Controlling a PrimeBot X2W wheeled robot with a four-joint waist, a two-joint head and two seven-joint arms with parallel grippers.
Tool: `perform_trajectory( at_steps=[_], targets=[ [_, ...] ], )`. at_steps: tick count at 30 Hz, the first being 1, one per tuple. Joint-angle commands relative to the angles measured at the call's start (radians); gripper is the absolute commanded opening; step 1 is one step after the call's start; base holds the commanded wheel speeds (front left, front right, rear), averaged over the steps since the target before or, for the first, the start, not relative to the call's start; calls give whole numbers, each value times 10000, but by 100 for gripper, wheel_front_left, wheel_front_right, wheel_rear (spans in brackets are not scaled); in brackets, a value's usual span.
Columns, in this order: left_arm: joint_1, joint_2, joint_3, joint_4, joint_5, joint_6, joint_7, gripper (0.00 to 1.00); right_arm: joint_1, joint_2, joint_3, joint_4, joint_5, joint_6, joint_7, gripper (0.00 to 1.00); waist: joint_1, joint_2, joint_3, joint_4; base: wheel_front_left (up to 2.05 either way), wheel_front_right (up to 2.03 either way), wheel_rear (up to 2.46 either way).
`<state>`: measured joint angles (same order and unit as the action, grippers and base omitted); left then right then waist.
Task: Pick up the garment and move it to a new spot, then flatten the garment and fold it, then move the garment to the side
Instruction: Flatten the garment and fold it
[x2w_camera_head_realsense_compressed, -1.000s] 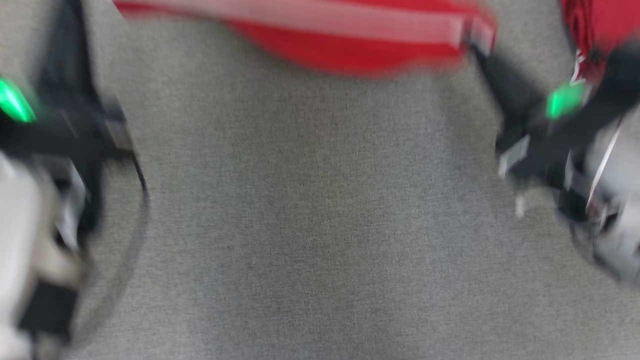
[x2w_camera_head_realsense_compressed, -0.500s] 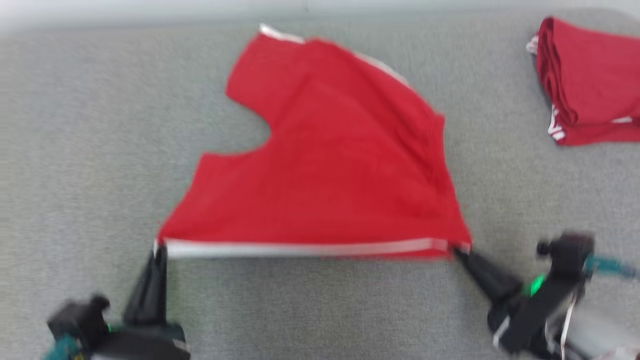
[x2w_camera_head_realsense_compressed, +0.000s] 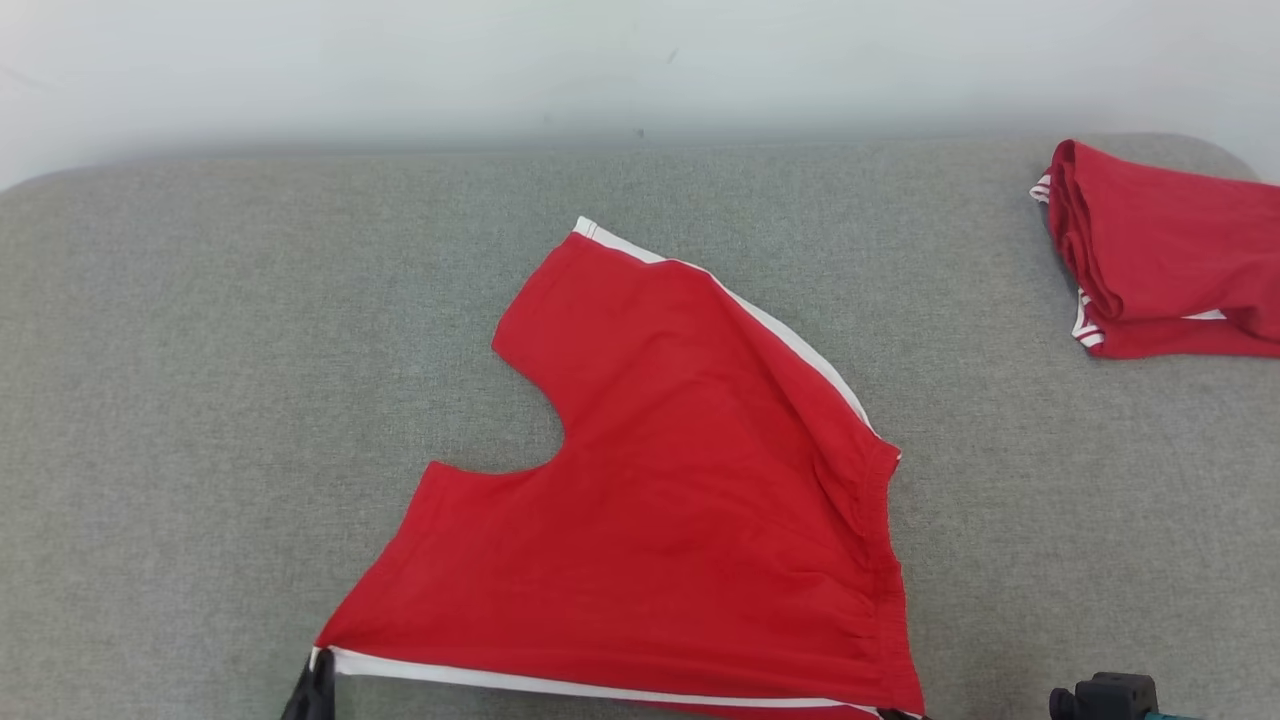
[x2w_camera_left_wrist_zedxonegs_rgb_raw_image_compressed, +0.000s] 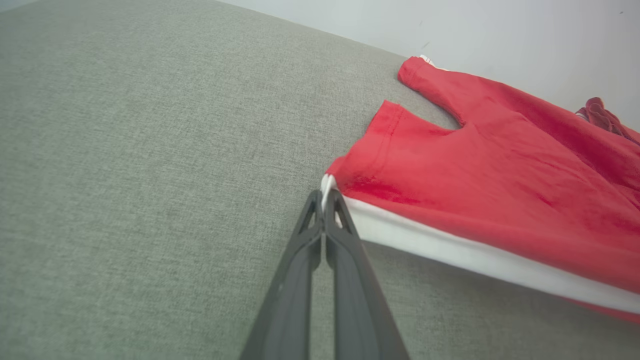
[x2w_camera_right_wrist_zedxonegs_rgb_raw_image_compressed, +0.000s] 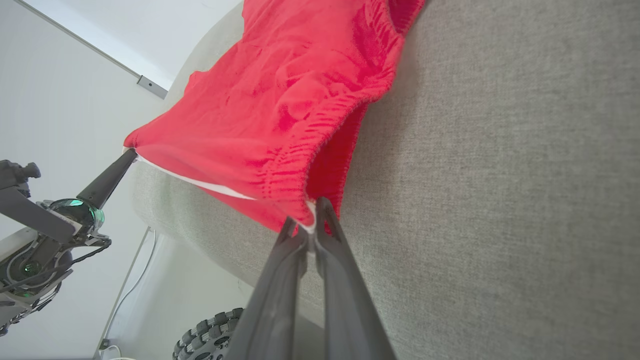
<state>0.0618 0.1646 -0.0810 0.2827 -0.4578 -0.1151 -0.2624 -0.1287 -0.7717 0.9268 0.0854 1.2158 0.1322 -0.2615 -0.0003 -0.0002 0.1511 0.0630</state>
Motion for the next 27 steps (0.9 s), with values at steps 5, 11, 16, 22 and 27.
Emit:
perform_trajectory(
  at_steps=[5, 11, 16, 22, 27],
  targets=[
    [78, 12, 562, -253, 347, -55, -34, 0, 311, 251, -275, -270, -53, -21, -44, 0, 3, 2, 174, -164, 0, 0, 0],
    [-1059, 486, 324, -615, 807, -142, -33, 0, -103, 533, -592, -713, -35, -21, -43, 0, 3, 2, 295, -518, 0, 0, 0],
    [-3527, 1793, -804, -633, 921, -130, 530, 0, -1158, 664, -542, -1023, 192, -20, -17, 0, 3, 2, 732, -1274, 0, 0, 0],
    [-6322, 3174, -2149, -42, 542, -131, 1631, 0, -2726, 1194, -450, -695, 530, -20, -21, 0, 3, 2, 1531, -2162, 0, 0, 0],
    [-8238, 3800, -3425, 1129, 208, -129, 2282, 0, -3883, 1746, -173, 109, 413, -20, -31, 0, 3, 2, 2130, -2663, 0, 0, 0]
  ],
)
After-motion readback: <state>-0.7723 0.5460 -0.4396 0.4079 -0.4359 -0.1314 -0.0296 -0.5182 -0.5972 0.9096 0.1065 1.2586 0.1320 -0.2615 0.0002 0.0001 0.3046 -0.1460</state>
